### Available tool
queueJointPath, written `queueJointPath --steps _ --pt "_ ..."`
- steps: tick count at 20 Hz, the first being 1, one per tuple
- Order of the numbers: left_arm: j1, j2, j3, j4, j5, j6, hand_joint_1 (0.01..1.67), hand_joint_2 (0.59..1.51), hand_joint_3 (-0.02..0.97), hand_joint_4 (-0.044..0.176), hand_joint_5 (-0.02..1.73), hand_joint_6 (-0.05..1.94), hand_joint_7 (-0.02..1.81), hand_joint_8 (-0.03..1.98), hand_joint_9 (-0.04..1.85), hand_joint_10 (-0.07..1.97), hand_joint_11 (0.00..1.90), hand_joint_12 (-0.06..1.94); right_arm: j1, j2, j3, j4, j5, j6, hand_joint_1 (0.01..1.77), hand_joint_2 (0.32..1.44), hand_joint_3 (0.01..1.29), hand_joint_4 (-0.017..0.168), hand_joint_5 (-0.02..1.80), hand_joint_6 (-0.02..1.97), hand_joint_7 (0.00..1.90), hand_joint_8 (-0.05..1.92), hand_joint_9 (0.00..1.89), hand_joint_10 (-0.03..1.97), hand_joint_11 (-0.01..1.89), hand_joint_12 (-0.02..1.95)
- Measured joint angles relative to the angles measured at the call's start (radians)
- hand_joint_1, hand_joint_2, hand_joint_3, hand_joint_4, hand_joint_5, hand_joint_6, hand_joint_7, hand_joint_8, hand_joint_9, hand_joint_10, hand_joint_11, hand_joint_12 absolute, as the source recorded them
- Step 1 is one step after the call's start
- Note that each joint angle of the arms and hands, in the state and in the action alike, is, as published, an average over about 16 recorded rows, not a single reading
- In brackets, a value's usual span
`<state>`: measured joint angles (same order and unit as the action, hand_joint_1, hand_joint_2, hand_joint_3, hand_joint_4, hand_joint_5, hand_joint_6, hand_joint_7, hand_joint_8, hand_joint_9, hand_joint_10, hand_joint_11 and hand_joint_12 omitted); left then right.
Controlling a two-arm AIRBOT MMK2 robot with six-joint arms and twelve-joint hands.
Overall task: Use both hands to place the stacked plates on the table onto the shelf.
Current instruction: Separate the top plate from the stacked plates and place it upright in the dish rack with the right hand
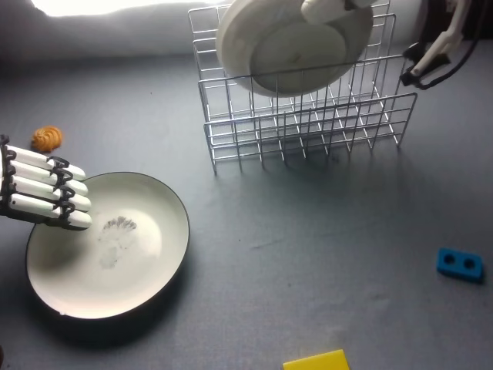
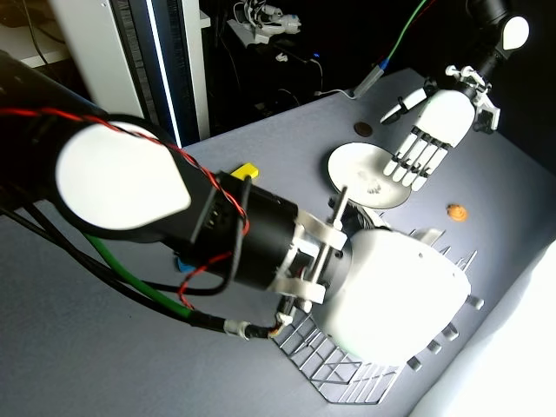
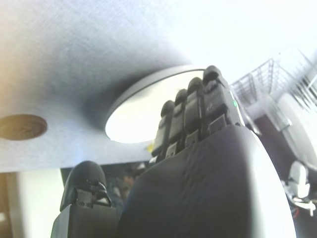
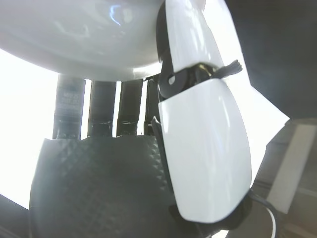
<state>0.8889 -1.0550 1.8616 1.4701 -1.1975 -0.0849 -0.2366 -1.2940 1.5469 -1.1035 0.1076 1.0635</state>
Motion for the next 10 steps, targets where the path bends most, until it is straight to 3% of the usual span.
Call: queueJointPath --steps 10 --pt "0.030 -0.007 0.011 -0.019 0.012 0.003 0.02 1.151 0.021 0.002 0.03 0.02 0.03 0.02 0.01 0.00 0.02 -0.01 -0.044 -0.056 0.042 0.035 -0.048 -0.002 1.37 1.02 0.02 -0.007 0.88 0.95 1.00 0.85 1.01 1.00 0.85 1.15"
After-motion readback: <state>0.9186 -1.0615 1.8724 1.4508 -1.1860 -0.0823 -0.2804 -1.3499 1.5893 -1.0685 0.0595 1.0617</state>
